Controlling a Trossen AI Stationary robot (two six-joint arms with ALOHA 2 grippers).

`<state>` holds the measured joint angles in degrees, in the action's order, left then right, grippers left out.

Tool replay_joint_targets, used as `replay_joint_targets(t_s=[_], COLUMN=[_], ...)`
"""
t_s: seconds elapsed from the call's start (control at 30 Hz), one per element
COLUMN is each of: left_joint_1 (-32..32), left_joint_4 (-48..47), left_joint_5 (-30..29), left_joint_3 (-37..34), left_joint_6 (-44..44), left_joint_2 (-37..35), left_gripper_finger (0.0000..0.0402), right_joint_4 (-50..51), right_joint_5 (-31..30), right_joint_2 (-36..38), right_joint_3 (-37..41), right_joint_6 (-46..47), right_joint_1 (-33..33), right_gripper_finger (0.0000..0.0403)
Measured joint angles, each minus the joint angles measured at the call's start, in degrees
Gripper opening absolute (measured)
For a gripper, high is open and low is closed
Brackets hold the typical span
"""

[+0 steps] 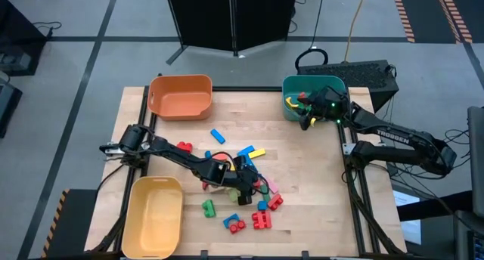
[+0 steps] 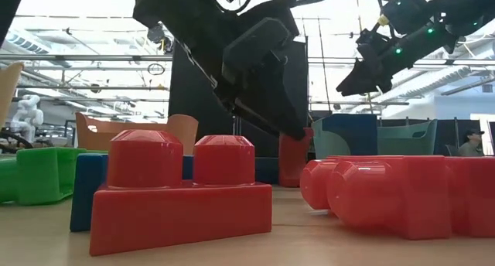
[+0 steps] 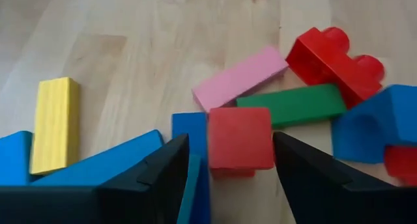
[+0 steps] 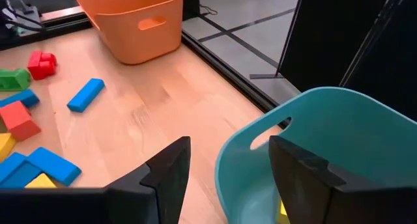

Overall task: Sort blocks by size
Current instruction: Put the red arch block into the blue bin

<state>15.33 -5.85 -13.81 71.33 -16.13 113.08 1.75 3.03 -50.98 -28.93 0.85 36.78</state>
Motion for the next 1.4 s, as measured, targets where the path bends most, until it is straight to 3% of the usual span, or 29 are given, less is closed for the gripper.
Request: replay_joint_targets(t_s=[0.37,0.63,0.9,1.4], left_joint_1=[0.0,0.0,0.0,1.6], left_joint_4=[0.1,-0.2,0.8,12.0], left_joint_5=[0.5,-1.3,-4.5,-3.8], left_joint_3=[0.0,0.0,0.0,0.0], left_joint_6=[-0.1,-0.1,2.2,18.3], left_joint_2=[0.0,-0.9,-3.5,-5.5], left_gripper_finger=[0.0117,0.0111,0.0109,0.0108], right_joint_4=[0.0,0.0,-0.2,-0.2], right_joint_5=[-0.2,-0.1,0.5,15.4], right_joint_2=[0.0,0.0,0.0,0.7], right_joint_3=[0.0,0.0,0.0,0.0], right_joint_6=[0.3,0.2,-3.2,-1.4], right_joint_1=[-1.4,-4.6,-13.3,-28.3], right_gripper_finger=[0.0196,0.0196,0.0196,0.0196])
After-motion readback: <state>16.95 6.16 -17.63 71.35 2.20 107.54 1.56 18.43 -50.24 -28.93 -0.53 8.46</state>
